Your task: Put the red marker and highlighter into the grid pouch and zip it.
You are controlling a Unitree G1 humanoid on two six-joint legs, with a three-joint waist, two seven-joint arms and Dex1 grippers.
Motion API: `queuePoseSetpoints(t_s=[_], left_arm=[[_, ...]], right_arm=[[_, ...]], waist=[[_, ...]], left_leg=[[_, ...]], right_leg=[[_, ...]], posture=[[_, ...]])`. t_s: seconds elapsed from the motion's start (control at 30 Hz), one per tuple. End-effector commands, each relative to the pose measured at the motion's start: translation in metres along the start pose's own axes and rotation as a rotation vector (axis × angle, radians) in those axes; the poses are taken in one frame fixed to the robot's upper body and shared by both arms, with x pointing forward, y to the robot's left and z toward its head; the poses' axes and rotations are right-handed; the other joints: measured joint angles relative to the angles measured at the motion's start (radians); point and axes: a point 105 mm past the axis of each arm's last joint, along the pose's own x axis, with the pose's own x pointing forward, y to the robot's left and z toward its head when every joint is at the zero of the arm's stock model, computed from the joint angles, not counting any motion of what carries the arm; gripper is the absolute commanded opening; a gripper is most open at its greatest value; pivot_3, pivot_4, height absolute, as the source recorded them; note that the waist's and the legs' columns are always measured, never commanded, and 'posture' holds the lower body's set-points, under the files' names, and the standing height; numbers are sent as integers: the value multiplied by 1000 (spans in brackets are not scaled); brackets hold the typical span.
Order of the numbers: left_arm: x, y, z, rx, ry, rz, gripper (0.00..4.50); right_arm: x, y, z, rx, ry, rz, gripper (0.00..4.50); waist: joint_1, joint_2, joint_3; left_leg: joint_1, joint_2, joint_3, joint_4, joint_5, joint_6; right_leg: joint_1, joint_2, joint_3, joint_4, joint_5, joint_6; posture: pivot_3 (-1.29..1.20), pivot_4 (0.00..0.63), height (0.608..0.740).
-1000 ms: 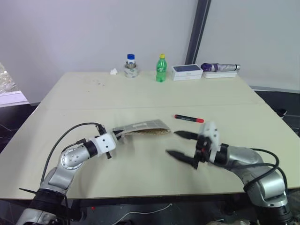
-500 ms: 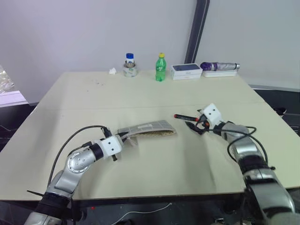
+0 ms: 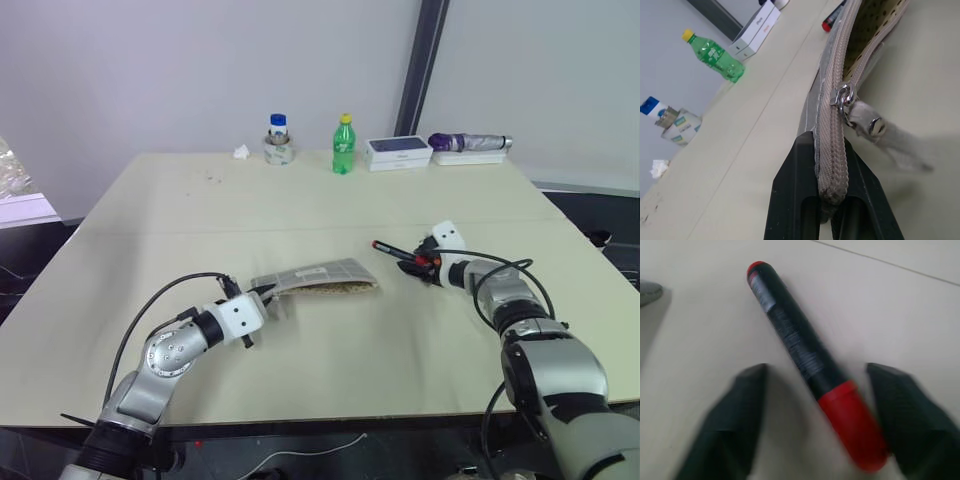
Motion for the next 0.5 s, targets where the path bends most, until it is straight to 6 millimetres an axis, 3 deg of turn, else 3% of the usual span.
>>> queuePoseSetpoints(t_s=[0.03, 0.1, 0.3, 0.37, 0.5], left_arm=[[2, 10, 13, 35, -41, 42, 0], [2, 11, 13, 37, -41, 48, 0], [3, 11, 13, 3, -40, 68, 0], [4, 8, 13, -4, -40, 62, 0], [7, 2, 12, -11, -38, 57, 0]], right_arm=[[-2, 3, 2, -22, 7, 44, 1004], [-4, 2, 3, -44, 5, 53, 338], [-31, 22, 32, -97, -265, 260, 362], [-45, 41, 40, -75, -348, 331, 362], [-81, 113, 39, -82, -444, 495, 362]], waist=[[0, 0, 0], [-1, 0, 0], [5, 0, 0], [6, 0, 0], [5, 0, 0]], left_leg=[[0, 0, 0, 0, 0, 0], [0, 0, 0, 0, 0, 0], [-1, 0, 0, 0, 0, 0], [-2, 1, 0, 0, 0, 1], [-3, 3, -1, 1, 0, 0]], right_leg=[[0, 0, 0, 0, 0, 0], [0, 0, 0, 0, 0, 0], [0, 0, 0, -1, 0, 0], [-1, 0, 0, -1, 0, 0], [-1, 0, -1, -1, 0, 0]], posture=[[0, 150, 740], [0, 150, 740], [0, 150, 740], [0, 150, 740], [0, 150, 740]])
